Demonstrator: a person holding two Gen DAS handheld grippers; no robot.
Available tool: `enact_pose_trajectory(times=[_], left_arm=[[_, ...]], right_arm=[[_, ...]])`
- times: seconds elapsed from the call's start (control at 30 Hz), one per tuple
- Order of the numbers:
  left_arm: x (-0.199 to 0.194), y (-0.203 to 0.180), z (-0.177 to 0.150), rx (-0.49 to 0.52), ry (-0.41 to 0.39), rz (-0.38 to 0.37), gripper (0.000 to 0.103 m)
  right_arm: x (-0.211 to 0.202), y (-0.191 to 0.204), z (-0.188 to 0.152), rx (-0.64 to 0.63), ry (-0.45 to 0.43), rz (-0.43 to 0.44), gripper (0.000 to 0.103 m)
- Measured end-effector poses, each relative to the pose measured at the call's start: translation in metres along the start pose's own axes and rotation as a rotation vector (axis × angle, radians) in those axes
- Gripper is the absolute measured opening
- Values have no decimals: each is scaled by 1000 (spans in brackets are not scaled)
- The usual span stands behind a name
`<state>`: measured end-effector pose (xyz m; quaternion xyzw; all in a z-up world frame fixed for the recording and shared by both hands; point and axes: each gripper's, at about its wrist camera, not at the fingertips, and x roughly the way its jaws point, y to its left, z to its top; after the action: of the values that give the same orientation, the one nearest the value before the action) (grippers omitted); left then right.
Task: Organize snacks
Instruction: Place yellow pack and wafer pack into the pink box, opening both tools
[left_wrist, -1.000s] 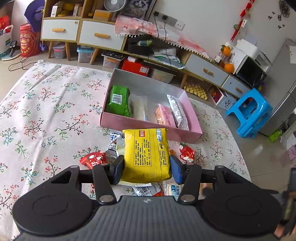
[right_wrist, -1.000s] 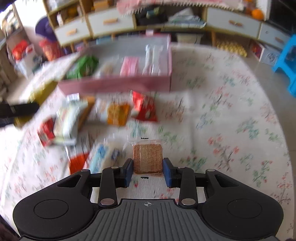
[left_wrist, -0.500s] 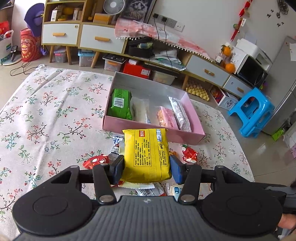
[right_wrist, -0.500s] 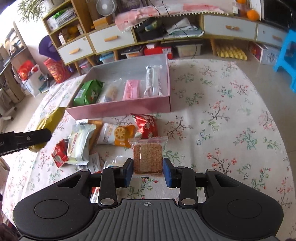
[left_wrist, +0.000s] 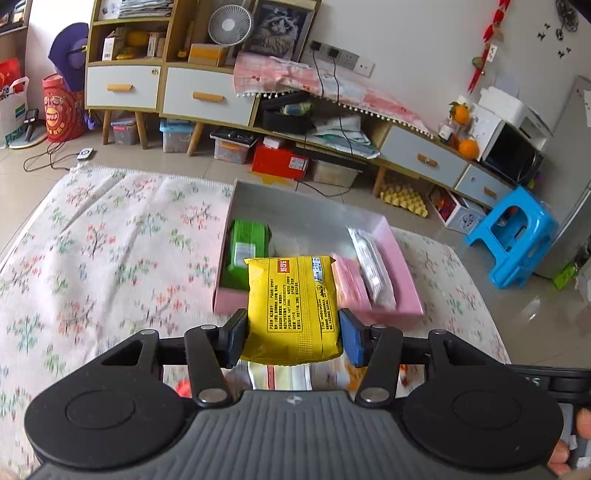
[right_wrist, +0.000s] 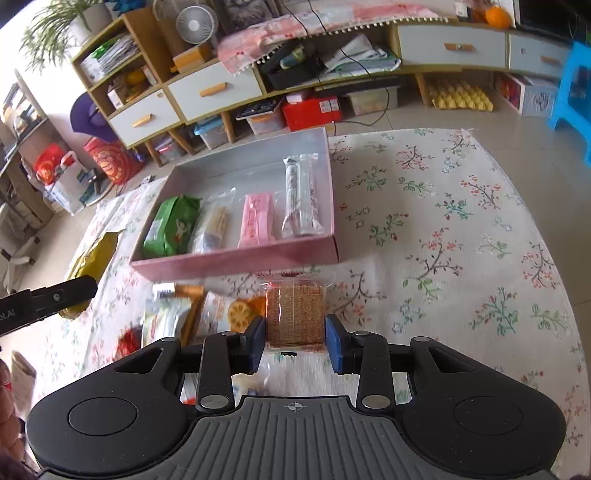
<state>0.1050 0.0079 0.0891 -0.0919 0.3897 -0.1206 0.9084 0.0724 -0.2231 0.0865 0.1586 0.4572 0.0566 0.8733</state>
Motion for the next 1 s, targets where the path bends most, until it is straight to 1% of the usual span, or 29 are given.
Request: enact_pose_trajectory(times=[0.1,0.23,0.43,0.57,0.67,0.73,0.8,0.87,0.93,1.0], left_arm=[[14,3,10,-14,-2,4,48],[31,10,25,-69,1,-36,48],[55,7,44,-38,-46,-28,48],[77,-2,56,-13,-41,-22,48],[93,-9,65,58,-52,34,49],[104,-8,69,85,-56,74,49],[114,0,71,44,-35,87,49],[120,6,71,1,-17,76,49],[123,4,71,19,-18,98,49],[125,2,70,51,-27,141,49]], right_arm=[[7,-3,17,42,19,58,33],[17,2,35,64,25,81,33],[39,15,73,44,-5,67,33],[63,13,94,89,-14,97,33],[79,12,107,126,-25,108,33],[90,11,114,150,-21,117,33],[99,14,118,152,-15,117,33],[106,20,120,132,-16,107,33],[111,27,122,115,-16,113,33],[114,34,124,107,-29,121,33]])
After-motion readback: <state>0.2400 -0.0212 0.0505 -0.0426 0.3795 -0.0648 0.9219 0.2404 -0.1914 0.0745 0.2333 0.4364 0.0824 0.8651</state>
